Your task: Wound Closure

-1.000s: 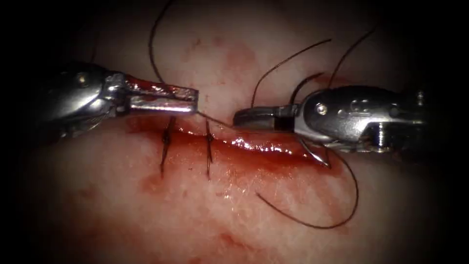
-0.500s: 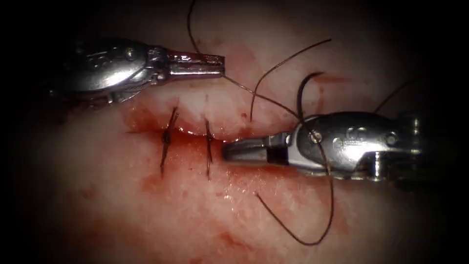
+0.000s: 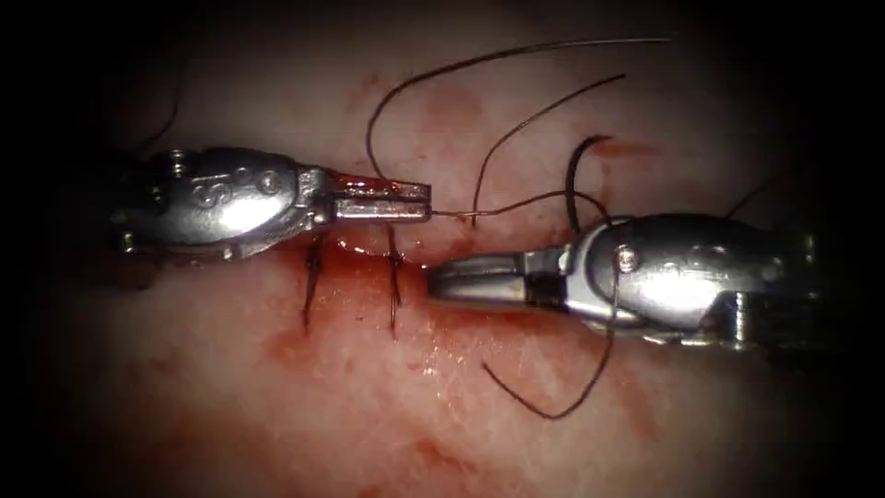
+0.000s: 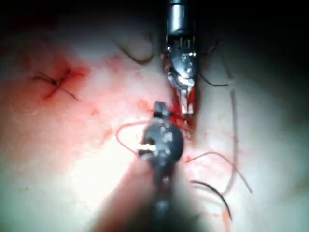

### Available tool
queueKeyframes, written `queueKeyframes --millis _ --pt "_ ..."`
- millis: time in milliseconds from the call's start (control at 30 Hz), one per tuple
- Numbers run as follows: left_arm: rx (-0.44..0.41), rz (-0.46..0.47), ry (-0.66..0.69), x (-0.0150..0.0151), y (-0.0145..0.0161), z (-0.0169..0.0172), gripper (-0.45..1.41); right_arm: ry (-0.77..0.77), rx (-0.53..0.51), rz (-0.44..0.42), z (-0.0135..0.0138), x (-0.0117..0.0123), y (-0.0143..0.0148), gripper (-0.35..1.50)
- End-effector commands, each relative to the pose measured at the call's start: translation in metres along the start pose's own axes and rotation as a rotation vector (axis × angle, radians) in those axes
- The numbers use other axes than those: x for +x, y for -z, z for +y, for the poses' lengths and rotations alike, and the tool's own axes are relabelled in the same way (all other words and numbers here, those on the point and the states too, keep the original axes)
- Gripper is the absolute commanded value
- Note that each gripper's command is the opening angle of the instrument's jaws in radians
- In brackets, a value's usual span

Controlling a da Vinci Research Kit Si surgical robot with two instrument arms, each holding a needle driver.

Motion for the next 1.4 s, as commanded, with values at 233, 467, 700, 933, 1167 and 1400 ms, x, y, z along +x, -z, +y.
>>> queueKeyframes --millis 233,467,700,933,1167,1400 --pt "-0.018 -0.001 0.002 -0.0004 -0.0001 0.0026 -0.45 -0.028 -0.115 0.024 0.001 0.0003 0.0002 -0.35" --pt "-0.058 0.002 -0.003 -0.0001 -0.0023 0.0054 -0.45 -0.039 -0.186 0.062 0.001 0.0004 -0.0006 -0.35" --pt "-0.076 0.01 0.006 0.0014 -0.0031 0.0066 -0.45 -0.038 -0.269 0.051 0.001 -0.0008 -0.0018 -0.35" --pt "-0.078 0.014 0.015 0.0031 -0.0031 0.0072 -0.45 -0.023 -0.256 -0.005 0.0007 -0.0024 -0.0031 -0.35" --pt "-0.101 0.029 0.033 0.0063 -0.0029 0.008 -0.45 0.015 -0.21 -0.077 0.0001 -0.003 -0.0045 -0.35" --pt "-0.108 0.041 0.054 0.0091 -0.0026 0.0071 -0.45 0.024 -0.106 -0.113 -0.0013 -0.0036 -0.0058 -0.35"
